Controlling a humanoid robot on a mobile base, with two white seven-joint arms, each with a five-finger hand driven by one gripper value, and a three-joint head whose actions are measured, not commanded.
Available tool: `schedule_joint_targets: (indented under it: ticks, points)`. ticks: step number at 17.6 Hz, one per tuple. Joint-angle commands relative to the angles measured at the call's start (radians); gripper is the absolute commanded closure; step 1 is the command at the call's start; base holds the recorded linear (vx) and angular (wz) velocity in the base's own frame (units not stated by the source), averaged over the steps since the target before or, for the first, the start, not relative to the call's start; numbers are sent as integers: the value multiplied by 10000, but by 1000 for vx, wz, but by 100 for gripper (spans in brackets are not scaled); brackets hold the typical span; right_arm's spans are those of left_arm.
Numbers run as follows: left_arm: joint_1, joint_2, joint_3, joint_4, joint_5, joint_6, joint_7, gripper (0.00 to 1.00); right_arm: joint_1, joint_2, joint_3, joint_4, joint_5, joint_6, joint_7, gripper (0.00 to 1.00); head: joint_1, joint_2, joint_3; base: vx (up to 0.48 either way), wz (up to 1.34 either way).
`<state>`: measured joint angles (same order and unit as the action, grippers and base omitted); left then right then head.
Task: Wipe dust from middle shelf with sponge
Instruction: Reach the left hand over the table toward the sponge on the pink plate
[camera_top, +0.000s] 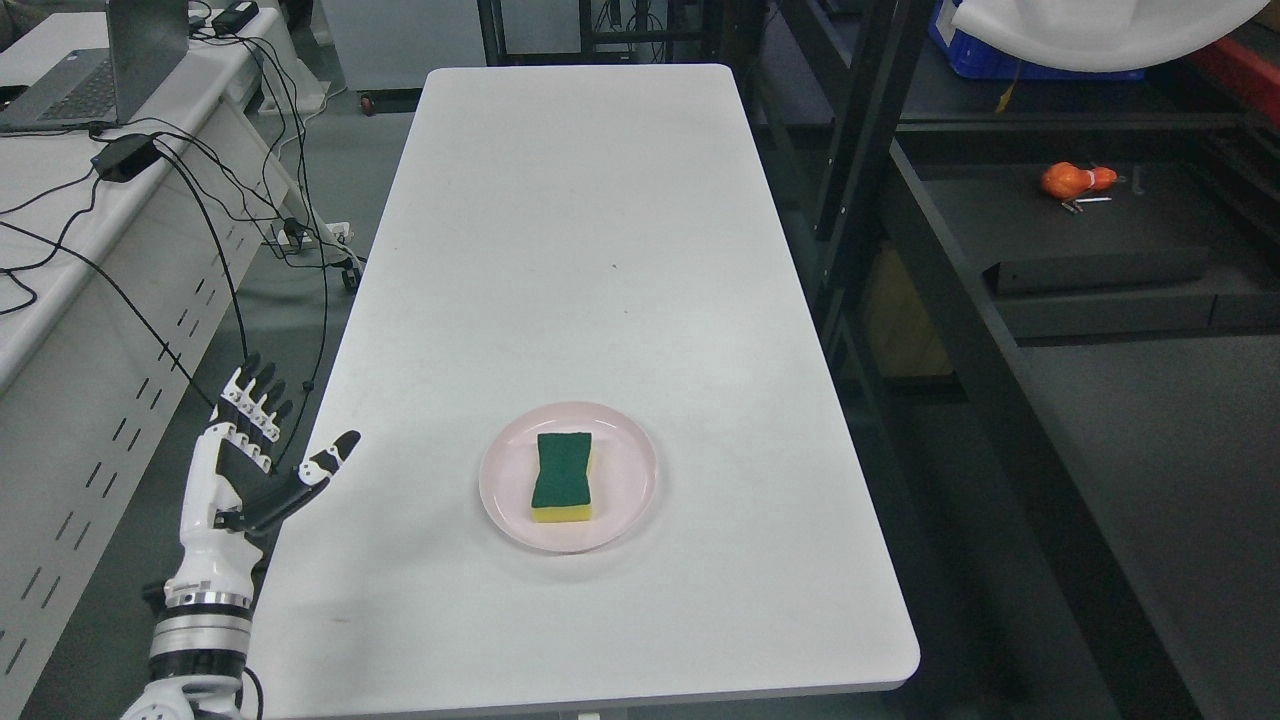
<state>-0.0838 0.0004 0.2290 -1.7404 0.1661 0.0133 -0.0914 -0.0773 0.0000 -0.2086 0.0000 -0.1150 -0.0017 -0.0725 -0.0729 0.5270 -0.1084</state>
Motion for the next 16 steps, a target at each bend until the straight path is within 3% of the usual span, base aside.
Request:
schedule_joint_targets:
  ticks: [1,6,9,14,16]
  points:
    - [40,171,-80,24,118,6,-21,1,-9,-175,0,-175,0,738,4,0,0,0,0,0,0]
    - [-97,171,-81,482,103,21,-128,1,-9,-175,0,-175,0,723,4,0,0,0,0,0,0]
    - [-983,171,72,1202,-4,-102,-632,1,6,-175,0,-175,0,723,4,0,0,0,0,0,0]
    - [-2656,1726,-233,3057,-1472,-1005,-1063,1,-9,-175,0,-175,0,723,4,0,0,0,0,0,0]
    - [-3194,2447,-1027,3855,-2393,-1845,-1370,1,6,-175,0,-175,0,723,4,0,0,0,0,0,0]
